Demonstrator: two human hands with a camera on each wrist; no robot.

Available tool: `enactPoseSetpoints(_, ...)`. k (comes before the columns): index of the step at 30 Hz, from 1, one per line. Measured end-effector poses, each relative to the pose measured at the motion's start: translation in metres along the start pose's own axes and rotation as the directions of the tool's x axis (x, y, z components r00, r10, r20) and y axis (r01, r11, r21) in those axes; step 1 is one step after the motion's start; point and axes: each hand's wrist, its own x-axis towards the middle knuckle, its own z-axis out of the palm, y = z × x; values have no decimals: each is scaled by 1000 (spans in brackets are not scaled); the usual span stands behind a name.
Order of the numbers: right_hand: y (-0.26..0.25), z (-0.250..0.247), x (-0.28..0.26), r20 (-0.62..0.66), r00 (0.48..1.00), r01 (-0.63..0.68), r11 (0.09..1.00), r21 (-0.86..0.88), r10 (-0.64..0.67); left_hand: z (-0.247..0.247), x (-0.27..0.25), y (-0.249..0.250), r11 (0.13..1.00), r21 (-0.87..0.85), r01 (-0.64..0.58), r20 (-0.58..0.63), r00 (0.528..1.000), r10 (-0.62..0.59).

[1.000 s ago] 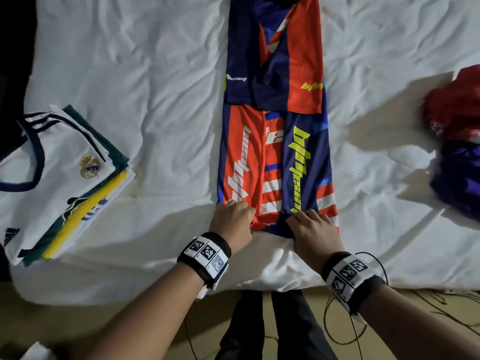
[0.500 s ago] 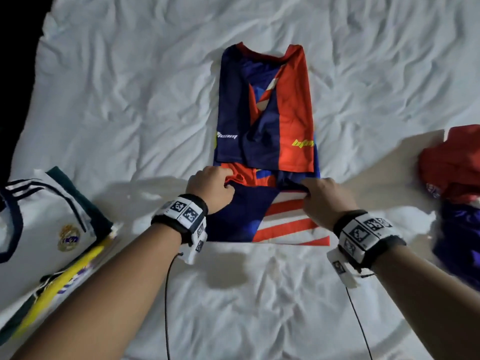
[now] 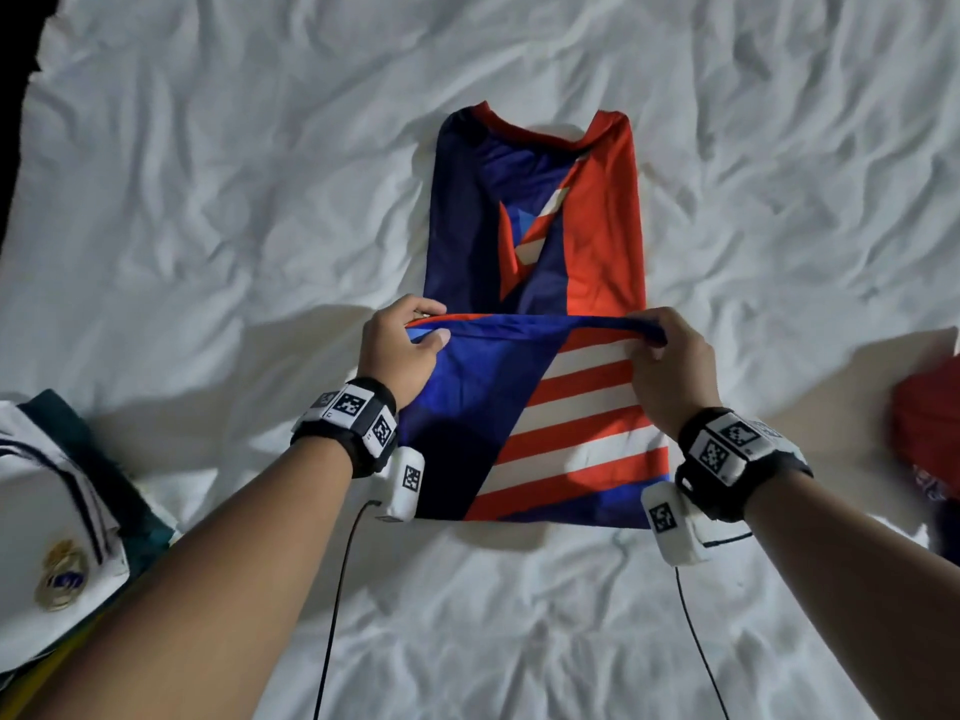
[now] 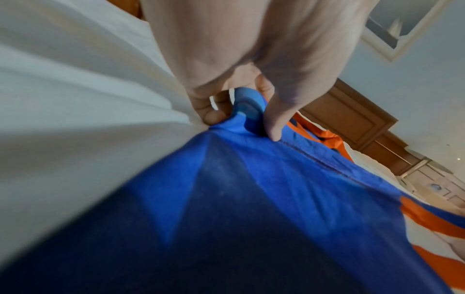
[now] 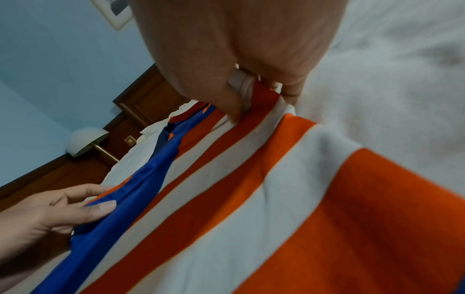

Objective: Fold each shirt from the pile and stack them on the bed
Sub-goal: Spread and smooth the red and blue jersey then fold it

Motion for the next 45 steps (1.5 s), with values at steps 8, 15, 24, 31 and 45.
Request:
enactPoseSetpoints(8, 6, 5, 12, -16, 1000, -27, 1000, 1, 27, 3, 13, 0, 998, 58, -40, 11, 999, 40)
enactPoseSetpoints(15, -15, 56, -64, 226, 896, 443, 751, -490, -382, 57, -83, 7, 612, 679, -405, 271, 913, 303)
enactPoseSetpoints(24, 62, 33, -42, 309, 946, 284, 697, -658, -94, 35, -75, -50, 591, 765, -255, 205, 967, 151)
enactPoseSetpoints(31, 24, 62, -97, 346, 911, 394, 712, -581, -222, 52, -123, -28, 560, 698, -447, 322, 894, 312)
enactPoseSetpoints(45, 75, 14, -144, 386, 908, 382, 704, -599, -164, -4, -168, -64, 628, 718, -300, 242, 954, 178)
